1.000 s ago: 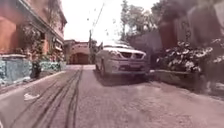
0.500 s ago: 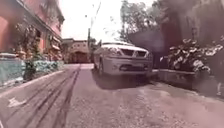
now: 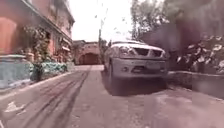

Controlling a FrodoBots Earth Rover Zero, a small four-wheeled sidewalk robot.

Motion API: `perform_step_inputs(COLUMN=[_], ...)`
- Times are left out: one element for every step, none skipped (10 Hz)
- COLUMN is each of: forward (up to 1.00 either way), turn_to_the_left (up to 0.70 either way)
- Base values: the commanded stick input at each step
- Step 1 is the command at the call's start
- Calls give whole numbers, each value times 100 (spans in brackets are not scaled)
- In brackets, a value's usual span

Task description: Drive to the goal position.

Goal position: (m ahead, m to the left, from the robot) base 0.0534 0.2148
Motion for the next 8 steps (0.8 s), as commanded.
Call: perform_step_inputs(forward=[70,70,63,47,35,23,12,1], turn_to_the_left=[1,1,13,40,50,57,63,70])
